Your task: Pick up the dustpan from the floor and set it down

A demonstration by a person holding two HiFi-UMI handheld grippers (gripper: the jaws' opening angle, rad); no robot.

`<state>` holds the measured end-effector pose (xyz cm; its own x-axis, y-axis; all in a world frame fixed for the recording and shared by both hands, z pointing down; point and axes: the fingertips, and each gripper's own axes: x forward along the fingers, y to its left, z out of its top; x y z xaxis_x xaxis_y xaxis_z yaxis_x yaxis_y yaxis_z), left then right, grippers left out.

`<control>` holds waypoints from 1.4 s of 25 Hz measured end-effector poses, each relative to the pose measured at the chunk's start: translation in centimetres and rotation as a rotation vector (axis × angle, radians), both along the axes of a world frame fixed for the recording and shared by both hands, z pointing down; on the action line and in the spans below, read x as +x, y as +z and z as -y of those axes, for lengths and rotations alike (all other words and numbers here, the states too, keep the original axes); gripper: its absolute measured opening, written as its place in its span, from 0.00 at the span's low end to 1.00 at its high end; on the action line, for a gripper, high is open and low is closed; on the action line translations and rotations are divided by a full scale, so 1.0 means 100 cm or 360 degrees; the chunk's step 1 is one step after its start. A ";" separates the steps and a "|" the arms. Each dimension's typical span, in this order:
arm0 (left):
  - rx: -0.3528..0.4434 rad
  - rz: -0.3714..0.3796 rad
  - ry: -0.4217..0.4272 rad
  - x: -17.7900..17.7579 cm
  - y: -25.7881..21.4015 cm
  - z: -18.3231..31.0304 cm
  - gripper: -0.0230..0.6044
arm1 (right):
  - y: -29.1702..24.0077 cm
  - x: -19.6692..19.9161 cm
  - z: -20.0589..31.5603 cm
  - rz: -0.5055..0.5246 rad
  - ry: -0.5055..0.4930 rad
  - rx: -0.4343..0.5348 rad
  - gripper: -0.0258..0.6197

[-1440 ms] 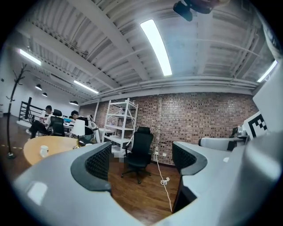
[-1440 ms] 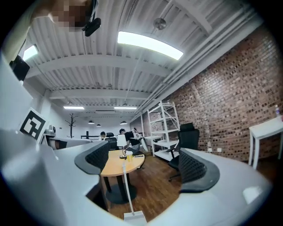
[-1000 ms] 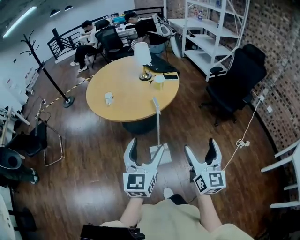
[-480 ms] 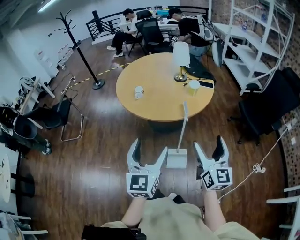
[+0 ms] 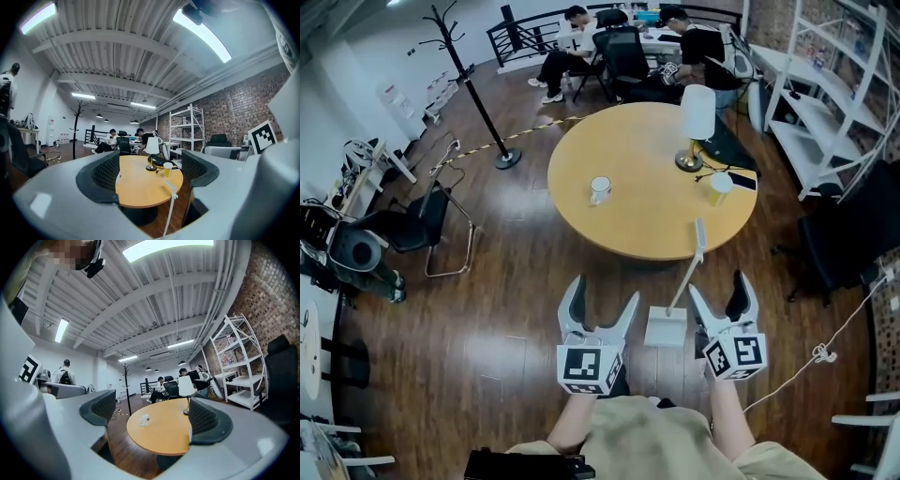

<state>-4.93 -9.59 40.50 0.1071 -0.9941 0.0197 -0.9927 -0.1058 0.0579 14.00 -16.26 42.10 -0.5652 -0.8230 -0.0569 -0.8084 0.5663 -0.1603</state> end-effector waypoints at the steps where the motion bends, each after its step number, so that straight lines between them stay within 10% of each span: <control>1: 0.0011 -0.0005 0.0014 -0.008 -0.001 0.012 0.67 | -0.002 -0.007 0.010 -0.0004 0.0013 0.0009 0.78; 17: 0.0026 0.0034 0.0160 -0.109 -0.015 0.147 0.66 | -0.032 -0.108 0.126 -0.0028 0.0143 0.0074 0.78; 35: -0.0178 0.0059 0.0620 0.011 0.040 0.227 0.66 | 0.039 -0.003 0.148 -0.0125 0.0378 -0.0116 0.77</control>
<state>-3.85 -32.30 44.46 0.4724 -0.8708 0.1361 -0.8812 -0.4694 0.0555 13.74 -31.03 46.03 -0.3557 -0.9336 0.0440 -0.9290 0.3481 -0.1254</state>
